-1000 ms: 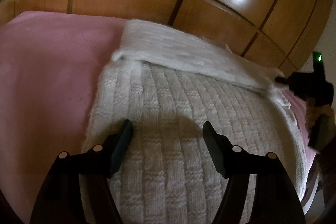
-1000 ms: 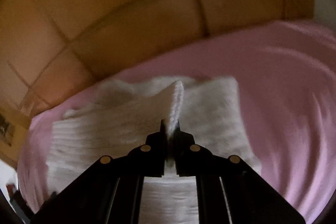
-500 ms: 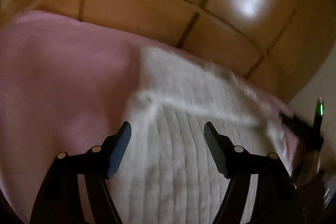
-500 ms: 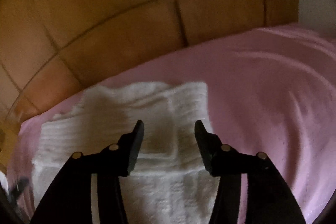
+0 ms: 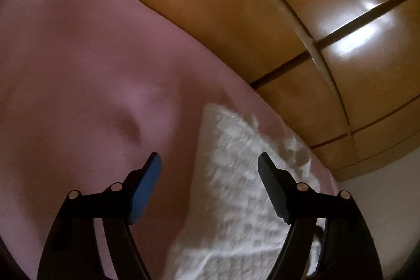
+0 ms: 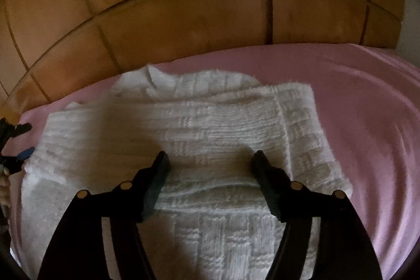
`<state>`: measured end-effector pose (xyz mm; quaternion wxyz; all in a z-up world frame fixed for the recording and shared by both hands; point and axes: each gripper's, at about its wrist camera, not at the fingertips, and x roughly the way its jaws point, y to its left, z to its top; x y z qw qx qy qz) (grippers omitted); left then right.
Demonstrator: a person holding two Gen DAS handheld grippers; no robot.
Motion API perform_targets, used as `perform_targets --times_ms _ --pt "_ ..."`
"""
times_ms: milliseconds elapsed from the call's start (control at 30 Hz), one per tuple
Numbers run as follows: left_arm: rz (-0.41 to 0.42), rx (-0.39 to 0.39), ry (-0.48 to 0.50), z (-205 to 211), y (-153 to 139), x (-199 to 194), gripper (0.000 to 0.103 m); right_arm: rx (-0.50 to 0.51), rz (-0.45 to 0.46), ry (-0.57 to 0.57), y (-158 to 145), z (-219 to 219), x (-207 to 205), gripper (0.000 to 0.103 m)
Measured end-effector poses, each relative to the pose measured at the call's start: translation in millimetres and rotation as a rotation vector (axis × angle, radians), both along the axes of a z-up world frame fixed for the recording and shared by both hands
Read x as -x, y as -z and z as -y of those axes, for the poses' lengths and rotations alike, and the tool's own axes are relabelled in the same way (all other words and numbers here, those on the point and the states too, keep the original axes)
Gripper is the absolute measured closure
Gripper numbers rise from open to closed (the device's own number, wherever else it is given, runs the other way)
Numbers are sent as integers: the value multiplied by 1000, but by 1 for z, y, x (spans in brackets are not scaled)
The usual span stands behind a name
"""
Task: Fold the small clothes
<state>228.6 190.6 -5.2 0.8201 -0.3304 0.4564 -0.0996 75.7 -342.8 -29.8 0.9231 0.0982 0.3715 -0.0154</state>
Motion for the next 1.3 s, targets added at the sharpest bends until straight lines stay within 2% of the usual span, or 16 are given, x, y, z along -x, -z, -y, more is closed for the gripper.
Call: perform_targets --times_ms 100,200,233,300,367,400,500,533,600,700,800,900,967,1033,1100,1300 --pt "-29 24 1 5 11 -16 34 22 0 -1 0 -2 1 32" --pt "-54 41 23 12 19 -29 79 49 -4 -3 2 -6 -1 29" --pt "-24 18 17 16 14 -26 89 55 -4 -2 2 -7 -1 28" --pt "78 -58 12 24 -3 -13 90 57 0 1 2 -7 -1 28" --pt "142 -186 8 36 -15 -1 90 65 -1 6 4 -8 -2 28" --pt "179 -293 10 46 -18 6 90 76 -3 7 5 -9 -4 28" --pt "149 -574 54 75 3 1 90 123 -12 12 7 -17 -7 26" --pt "132 -616 64 80 10 -1 88 130 -13 13 7 -18 -7 26" --pt "129 -621 41 79 6 -1 86 135 -13 15 8 -18 -8 26" --pt "159 -624 -26 74 -13 13 70 123 -11 15 9 -16 -8 25" --pt "228 -583 -8 75 -31 43 52 118 -9 14 10 -15 -8 25" --pt "261 -635 84 98 -27 68 52 120 -8 14 10 -16 -9 25" --pt "204 -718 143 113 -6 66 52 118 -8 14 10 -15 -8 25" --pt "163 -722 146 113 7 66 52 117 -6 14 9 -15 -8 25" --pt "198 -705 110 109 -4 73 51 113 -4 14 10 -15 -8 24" --pt "299 -710 121 112 -25 113 34 108 -3 16 10 -15 -8 24"
